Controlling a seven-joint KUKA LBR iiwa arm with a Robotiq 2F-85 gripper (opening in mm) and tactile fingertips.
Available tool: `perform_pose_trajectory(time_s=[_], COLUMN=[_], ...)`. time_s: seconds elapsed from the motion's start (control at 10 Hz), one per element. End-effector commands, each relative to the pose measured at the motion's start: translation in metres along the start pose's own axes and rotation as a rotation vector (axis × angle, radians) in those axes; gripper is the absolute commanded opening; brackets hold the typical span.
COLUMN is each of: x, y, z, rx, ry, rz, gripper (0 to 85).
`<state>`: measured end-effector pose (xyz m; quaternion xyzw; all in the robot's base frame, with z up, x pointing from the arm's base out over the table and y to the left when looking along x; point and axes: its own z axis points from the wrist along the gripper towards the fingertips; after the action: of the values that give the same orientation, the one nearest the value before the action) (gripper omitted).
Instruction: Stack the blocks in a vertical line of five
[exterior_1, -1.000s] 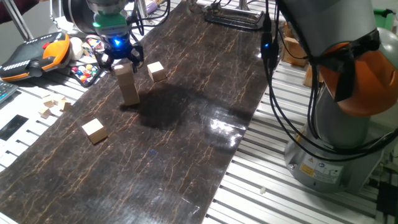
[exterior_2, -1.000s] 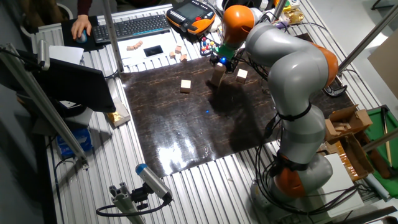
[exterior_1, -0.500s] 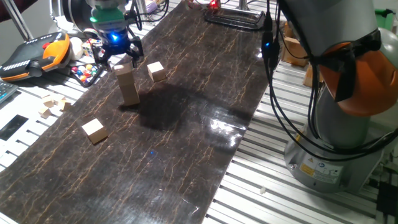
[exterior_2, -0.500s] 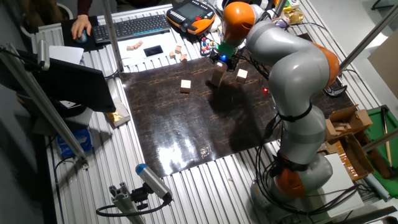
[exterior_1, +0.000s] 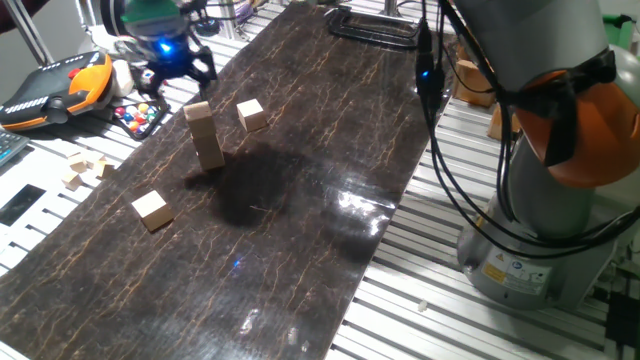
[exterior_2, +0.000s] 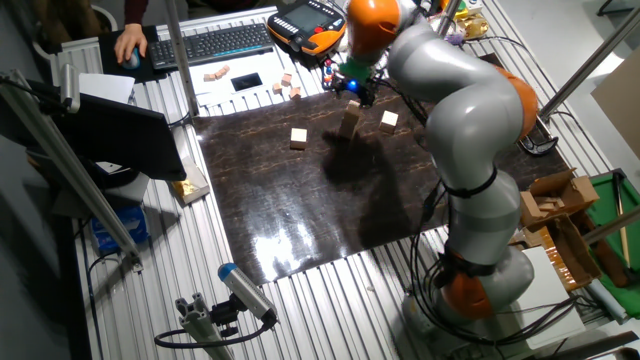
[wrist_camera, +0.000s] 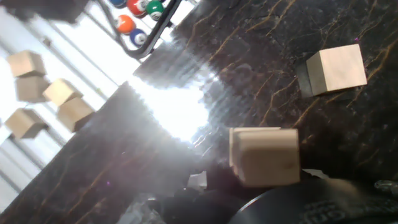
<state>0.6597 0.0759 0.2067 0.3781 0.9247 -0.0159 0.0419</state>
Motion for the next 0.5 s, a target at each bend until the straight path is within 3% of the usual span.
perform_pose_trajectory(time_s=[0.0,0.2,0.4], x=[0.006,0.014,0.025], y=[0.006,0.014,0.026], z=[-0.004,-0.006,-0.001], rx=[-0.007,-0.022,-0.02], ry=[0.006,0.017,0.021], rz=[-0.014,-0.047,-0.096], gripper=[76.7,75.3,67.3])
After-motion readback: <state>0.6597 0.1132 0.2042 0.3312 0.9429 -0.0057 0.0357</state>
